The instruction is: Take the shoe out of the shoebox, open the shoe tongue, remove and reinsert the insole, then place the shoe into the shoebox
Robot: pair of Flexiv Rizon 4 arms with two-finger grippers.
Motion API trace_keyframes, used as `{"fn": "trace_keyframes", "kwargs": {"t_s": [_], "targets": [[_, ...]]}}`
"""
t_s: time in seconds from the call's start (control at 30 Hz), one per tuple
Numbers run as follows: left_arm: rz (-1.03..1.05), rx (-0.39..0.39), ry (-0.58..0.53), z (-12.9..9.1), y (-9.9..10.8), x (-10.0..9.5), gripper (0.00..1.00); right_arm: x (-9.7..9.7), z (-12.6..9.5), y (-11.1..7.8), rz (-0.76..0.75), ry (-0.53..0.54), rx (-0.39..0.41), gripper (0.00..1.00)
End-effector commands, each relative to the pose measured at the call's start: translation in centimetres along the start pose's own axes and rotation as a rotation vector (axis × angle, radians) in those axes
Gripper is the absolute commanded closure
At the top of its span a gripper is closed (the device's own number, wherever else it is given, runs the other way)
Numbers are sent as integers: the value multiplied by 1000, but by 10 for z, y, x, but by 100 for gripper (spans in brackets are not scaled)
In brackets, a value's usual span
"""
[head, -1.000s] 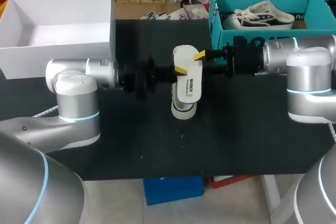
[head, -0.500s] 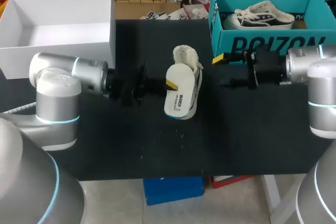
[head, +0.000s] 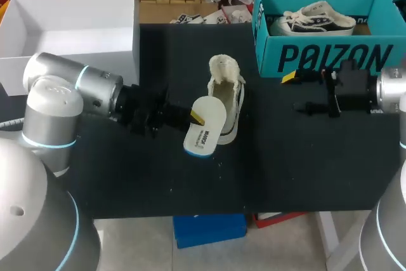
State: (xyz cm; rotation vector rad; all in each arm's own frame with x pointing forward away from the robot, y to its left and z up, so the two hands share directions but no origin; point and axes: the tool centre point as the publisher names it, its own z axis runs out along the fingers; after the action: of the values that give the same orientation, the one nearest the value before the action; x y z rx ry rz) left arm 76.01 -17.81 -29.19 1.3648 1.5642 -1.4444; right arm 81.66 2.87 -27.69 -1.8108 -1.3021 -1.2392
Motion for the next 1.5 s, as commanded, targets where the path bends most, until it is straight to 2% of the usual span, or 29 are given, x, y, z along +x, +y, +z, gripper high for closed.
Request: {"fn": "trace_keyframes", "kwargs": {"t_s": [0.03, 0.17, 0.33, 0.77, 1.27, 1.5], "targets": [[-9, 11, 37, -1, -7, -2, 100, 5, -28, -14, 2, -17, -79, 0], [-14, 33, 57, 2, -11, -1, 100, 8, -43, -22, -6, -30, -107, 0], [-45, 102, 79, 5, -17, 4, 100, 15, -57, -33, -23, -42, -123, 0], [-57, 126, 170, 2, -25, 12, 100, 16, -58, -34, -28, -48, -122, 0], [-72, 99, 233, -12, -4, 20, 100, 16, -58, -34, -28, -48, -122, 0], [-64, 132, 278, -12, 4, 18, 100, 16, -58, -34, -28, -48, -122, 0]]}}
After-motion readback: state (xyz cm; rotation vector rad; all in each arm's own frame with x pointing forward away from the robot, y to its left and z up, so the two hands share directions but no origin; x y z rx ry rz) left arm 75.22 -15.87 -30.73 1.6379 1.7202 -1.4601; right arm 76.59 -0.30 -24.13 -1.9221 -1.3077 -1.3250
